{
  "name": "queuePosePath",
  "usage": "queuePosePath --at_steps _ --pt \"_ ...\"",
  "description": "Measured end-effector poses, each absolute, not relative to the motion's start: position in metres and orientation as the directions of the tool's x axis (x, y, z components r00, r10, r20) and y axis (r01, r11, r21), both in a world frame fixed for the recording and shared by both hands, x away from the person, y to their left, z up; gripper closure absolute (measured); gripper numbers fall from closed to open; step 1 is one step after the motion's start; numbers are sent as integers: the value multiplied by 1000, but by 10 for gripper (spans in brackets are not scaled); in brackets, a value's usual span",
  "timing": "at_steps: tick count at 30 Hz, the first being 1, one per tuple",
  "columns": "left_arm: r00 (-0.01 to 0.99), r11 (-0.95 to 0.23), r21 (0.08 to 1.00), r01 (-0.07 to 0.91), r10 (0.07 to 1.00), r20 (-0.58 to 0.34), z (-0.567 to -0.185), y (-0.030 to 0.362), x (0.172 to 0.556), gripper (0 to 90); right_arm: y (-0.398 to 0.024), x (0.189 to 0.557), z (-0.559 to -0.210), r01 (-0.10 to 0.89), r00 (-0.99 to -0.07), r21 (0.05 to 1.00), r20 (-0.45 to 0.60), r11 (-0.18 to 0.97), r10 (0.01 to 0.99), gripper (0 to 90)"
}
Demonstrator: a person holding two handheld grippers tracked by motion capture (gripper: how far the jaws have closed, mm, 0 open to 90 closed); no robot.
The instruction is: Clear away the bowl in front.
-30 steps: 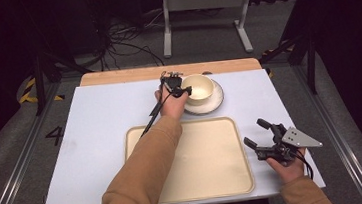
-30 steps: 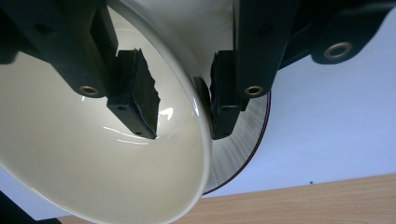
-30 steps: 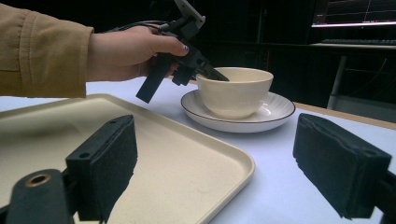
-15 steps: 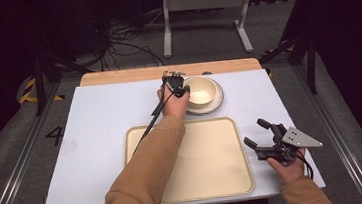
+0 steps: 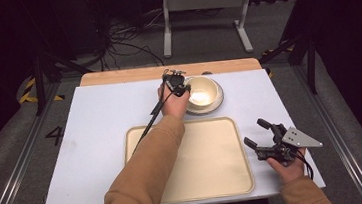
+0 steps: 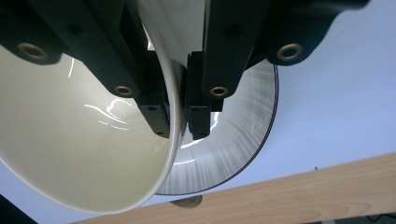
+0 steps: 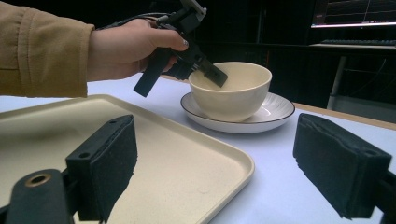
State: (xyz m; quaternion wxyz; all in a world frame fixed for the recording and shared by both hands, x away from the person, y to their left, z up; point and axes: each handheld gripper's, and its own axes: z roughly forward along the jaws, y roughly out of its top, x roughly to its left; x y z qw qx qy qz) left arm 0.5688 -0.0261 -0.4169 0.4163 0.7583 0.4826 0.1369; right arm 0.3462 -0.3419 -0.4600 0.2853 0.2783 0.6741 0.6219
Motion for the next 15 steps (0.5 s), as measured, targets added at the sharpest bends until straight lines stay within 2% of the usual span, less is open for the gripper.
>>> queuePosePath --at_steps 4,15 --pt "520 -226 766 601 839 -160 -408 -27 567 814 -342 346 -460 20 -682 997 -39 72 730 141" --pt "543 -225 776 589 822 -173 -380 -19 561 814 -342 346 -460 21 -681 997 -39 73 731 139"
